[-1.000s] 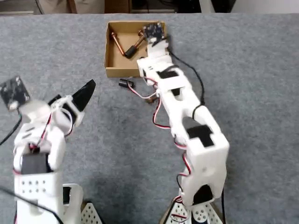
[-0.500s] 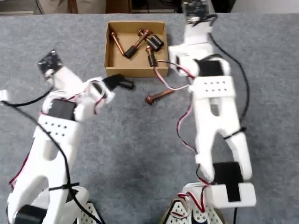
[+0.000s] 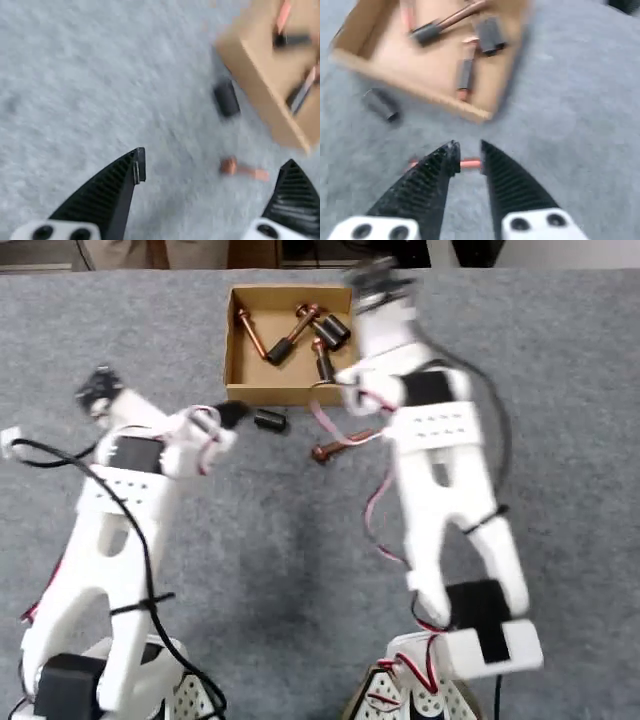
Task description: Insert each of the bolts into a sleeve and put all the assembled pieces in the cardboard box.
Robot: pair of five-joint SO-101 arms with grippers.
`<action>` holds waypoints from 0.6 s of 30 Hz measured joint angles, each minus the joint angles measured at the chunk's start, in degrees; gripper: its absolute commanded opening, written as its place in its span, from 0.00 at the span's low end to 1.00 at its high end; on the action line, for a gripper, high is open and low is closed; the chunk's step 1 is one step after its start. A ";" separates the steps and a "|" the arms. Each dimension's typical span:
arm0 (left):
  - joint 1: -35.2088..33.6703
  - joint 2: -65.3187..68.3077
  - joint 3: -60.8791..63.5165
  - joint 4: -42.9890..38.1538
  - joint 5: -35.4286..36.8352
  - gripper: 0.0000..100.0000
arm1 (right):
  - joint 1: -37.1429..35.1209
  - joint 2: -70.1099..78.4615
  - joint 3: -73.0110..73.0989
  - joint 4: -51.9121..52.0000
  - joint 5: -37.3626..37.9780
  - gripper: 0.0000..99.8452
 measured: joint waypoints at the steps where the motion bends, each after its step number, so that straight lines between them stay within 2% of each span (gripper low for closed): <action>1: -2.11 0.00 0.00 0.00 0.00 0.39 | -2.02 1.14 0.00 0.00 2.55 0.14; 5: -9.58 0.09 0.18 0.00 0.00 0.39 | -8.53 8.18 -0.79 0.44 9.93 0.15; 9: -14.42 0.35 3.96 0.00 0.00 0.39 | -9.93 18.20 -6.77 1.58 13.80 0.15; 13: -16.09 0.44 9.76 -4.22 0.00 0.39 | -9.76 30.15 -17.14 6.15 18.46 0.15; 18: -16.09 0.44 16.62 -11.96 0.00 0.39 | -9.76 44.84 -36.57 15.56 20.31 0.15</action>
